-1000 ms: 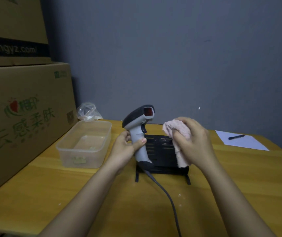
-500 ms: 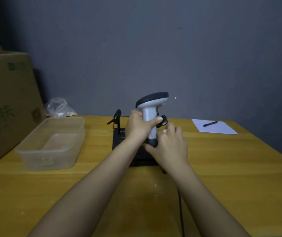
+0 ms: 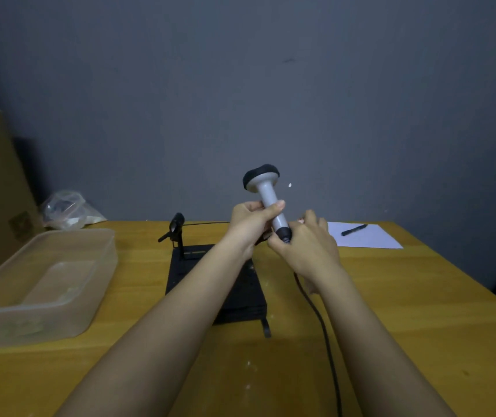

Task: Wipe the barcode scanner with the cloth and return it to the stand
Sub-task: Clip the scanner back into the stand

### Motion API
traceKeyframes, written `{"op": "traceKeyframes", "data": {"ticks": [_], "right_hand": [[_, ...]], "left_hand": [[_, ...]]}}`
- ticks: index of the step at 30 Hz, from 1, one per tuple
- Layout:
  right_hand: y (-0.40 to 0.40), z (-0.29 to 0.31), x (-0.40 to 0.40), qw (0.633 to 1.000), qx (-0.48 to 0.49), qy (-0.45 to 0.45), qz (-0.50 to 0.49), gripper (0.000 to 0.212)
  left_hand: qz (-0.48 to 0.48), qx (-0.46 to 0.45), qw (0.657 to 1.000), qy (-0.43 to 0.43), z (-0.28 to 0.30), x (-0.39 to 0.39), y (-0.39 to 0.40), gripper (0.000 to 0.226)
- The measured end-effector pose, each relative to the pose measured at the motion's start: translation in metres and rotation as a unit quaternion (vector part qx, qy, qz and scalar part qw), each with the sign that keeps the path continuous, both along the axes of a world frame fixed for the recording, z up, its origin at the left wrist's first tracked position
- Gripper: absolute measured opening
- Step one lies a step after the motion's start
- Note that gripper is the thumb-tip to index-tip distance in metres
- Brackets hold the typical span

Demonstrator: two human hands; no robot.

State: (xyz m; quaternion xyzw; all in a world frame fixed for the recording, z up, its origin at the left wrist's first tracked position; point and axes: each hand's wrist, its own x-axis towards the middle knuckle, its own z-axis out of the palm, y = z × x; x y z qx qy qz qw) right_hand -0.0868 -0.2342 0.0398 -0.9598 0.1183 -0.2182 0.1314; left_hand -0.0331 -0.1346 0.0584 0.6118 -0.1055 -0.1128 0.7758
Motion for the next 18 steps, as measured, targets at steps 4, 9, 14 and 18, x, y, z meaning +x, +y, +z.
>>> {"op": "traceKeyframes", "data": {"ticks": [4,9,14,18], "right_hand": [[-0.005,0.002,0.02,0.998,-0.017,0.005,-0.056,0.048],[-0.025,-0.004,0.04,0.997,0.08,-0.01,0.008,0.035],[-0.034,-0.015,0.052,0.963,0.25,0.02,0.096,0.039],[-0.033,-0.029,0.051,0.935,0.33,0.017,0.125,0.035]], "left_hand": [[0.039,-0.011,0.999,0.036,0.0,0.017,-0.025,0.039],[0.061,0.141,0.981,-0.121,-0.015,0.043,-0.009,0.027],[-0.027,0.447,0.871,-0.201,-0.039,0.077,0.021,0.067],[-0.086,0.554,0.792,-0.241,-0.051,0.091,0.014,0.072]]}}
